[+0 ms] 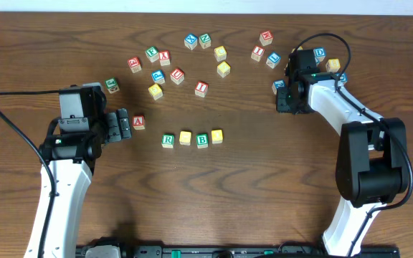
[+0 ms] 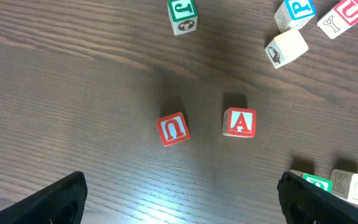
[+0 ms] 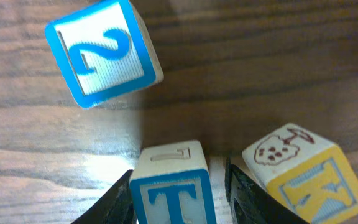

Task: Spell out ROBOT
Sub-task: 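Close the right gripper on the T block and lift it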

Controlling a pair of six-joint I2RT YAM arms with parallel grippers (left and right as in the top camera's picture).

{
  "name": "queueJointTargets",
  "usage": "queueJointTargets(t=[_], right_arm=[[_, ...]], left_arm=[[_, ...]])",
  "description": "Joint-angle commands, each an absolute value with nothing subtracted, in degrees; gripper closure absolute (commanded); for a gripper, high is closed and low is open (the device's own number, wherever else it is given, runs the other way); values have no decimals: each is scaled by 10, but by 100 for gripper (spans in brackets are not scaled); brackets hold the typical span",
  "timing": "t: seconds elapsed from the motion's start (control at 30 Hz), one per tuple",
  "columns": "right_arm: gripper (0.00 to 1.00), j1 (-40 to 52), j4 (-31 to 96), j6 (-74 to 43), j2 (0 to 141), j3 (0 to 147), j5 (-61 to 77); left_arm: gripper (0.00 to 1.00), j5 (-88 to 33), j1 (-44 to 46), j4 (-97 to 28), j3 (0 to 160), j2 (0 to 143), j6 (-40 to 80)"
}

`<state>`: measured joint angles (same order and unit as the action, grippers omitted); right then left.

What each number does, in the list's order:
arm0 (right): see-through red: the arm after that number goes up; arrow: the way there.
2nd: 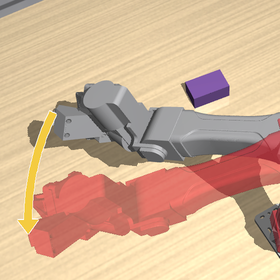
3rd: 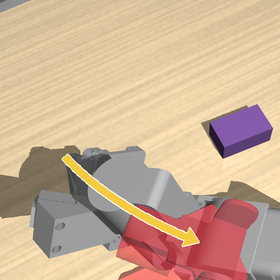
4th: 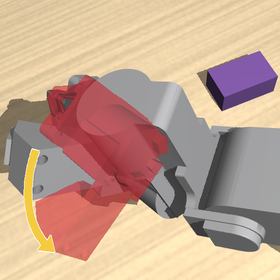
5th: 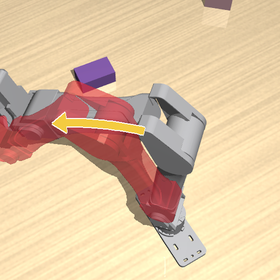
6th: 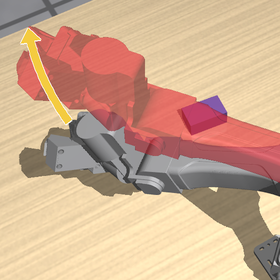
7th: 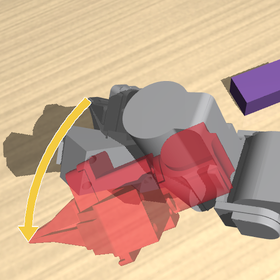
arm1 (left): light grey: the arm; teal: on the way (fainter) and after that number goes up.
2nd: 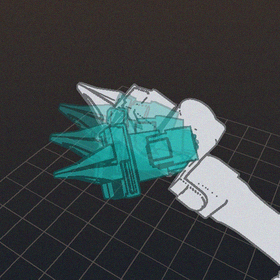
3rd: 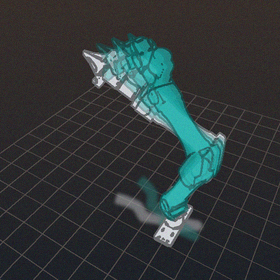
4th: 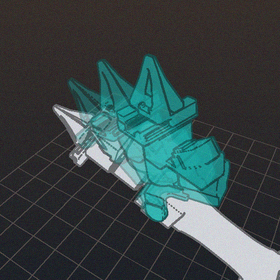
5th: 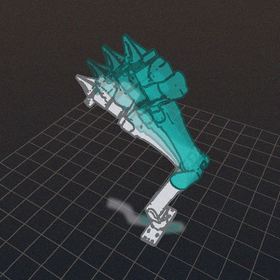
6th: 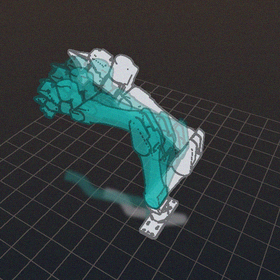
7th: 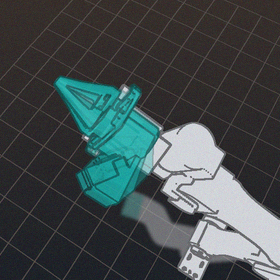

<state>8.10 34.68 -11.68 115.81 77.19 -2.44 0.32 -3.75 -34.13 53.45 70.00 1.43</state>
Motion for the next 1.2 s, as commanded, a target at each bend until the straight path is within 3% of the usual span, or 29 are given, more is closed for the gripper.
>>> queueJointTargets(t=[0.0,1.17], right_arm=[[60,78,354,-111,1165,783,-24],[70,80,341,-113,1165,785,-24]], left_arm=[[4,4,-39,-342,551,700,12],[4,4,-39,-342,551,700,12]])
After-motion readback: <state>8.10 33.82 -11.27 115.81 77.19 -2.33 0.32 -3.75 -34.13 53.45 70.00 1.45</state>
